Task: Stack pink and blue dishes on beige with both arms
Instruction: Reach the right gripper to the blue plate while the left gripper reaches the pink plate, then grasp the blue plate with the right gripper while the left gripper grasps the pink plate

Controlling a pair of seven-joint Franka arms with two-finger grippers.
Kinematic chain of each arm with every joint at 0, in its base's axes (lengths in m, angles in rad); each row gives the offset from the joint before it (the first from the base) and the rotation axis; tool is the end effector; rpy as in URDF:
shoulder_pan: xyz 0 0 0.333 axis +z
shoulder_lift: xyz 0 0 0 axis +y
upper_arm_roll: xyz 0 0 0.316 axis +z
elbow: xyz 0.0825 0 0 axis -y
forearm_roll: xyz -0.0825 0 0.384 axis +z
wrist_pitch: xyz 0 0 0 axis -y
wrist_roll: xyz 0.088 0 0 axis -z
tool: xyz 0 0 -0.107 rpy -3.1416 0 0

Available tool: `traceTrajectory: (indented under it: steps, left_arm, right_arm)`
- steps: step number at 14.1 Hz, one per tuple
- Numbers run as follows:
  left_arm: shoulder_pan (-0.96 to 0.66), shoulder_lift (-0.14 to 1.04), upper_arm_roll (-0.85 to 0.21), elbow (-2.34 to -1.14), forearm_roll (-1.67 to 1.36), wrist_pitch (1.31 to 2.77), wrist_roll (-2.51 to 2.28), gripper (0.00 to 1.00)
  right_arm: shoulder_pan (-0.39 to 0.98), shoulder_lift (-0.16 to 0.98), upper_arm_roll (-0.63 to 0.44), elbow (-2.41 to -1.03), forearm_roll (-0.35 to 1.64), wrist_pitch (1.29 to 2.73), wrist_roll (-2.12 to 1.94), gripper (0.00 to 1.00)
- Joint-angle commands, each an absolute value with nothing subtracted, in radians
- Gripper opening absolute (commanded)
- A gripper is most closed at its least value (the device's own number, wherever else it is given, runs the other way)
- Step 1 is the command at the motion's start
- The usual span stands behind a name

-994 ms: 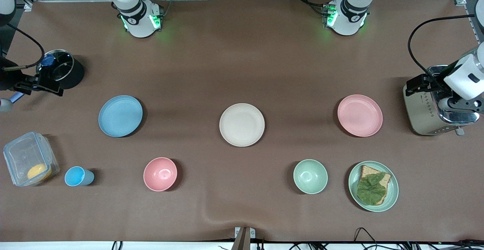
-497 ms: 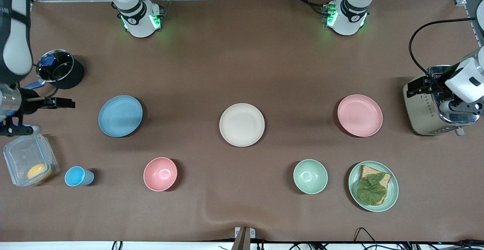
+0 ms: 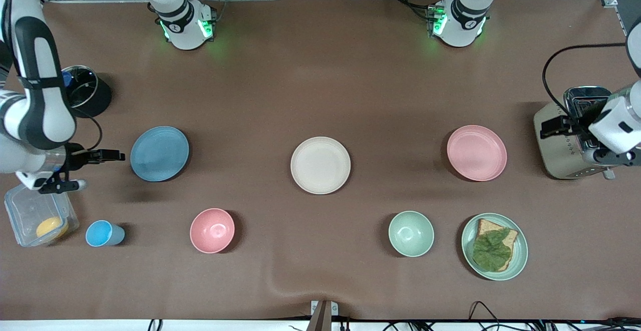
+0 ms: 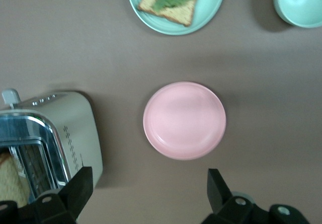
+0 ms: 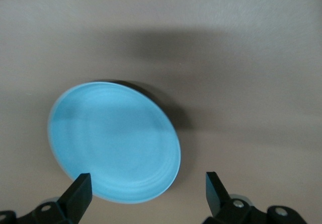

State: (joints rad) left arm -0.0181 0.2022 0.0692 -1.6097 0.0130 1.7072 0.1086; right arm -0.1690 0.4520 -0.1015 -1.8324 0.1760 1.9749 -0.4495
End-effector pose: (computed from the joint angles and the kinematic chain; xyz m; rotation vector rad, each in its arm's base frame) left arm 0.6124 0.0294 0.4991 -3.1175 0.0945 0.1655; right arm 0.5901 -0.1488 0.2651 -2.9114 -0.1282 0.3652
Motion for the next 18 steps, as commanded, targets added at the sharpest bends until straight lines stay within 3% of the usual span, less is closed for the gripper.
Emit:
traceTrajectory:
  steps: [1, 7, 8, 10, 11, 14, 18]
  left_arm:
    - [0.023, 0.293, 0.063, -1.595, 0.015, 1.775, 0.103, 1.00]
    - [0.058, 0.509, 0.061, -1.603, -0.092, 1.844, 0.101, 1.00]
    - [0.064, 0.537, 0.061, -1.603, -0.116, 1.848, 0.104, 1.00]
    - [0.078, 0.580, 0.060, -1.620, -0.176, 1.864, 0.113, 1.00]
    - [0.084, 0.594, 0.060, -1.649, -0.208, 1.867, 0.121, 1.00]
    - [0.084, 0.603, 0.058, -1.696, -0.213, 1.867, 0.165, 0.99]
    - [0.100, 0.626, 0.061, -1.706, -0.196, 1.867, 0.268, 0.97]
  right_arm:
    - [-0.218, 0.521, -0.087, -1.867, 0.265, 2.048, -0.611, 1.00]
    - [-0.221, 0.618, -0.084, -1.861, 0.348, 2.079, -0.706, 1.00]
    - [-0.218, 0.618, -0.083, -1.861, 0.351, 2.071, -0.707, 0.79]
    - [-0.215, 0.618, -0.084, -1.861, 0.351, 2.063, -0.713, 0.07]
    - [-0.215, 0.618, -0.083, -1.861, 0.350, 2.062, -0.713, 0.00]
    - [-0.210, 0.617, -0.083, -1.856, 0.351, 2.043, -0.706, 0.00]
    - [-0.212, 0.615, -0.084, -1.740, 0.351, 1.870, -0.683, 0.00]
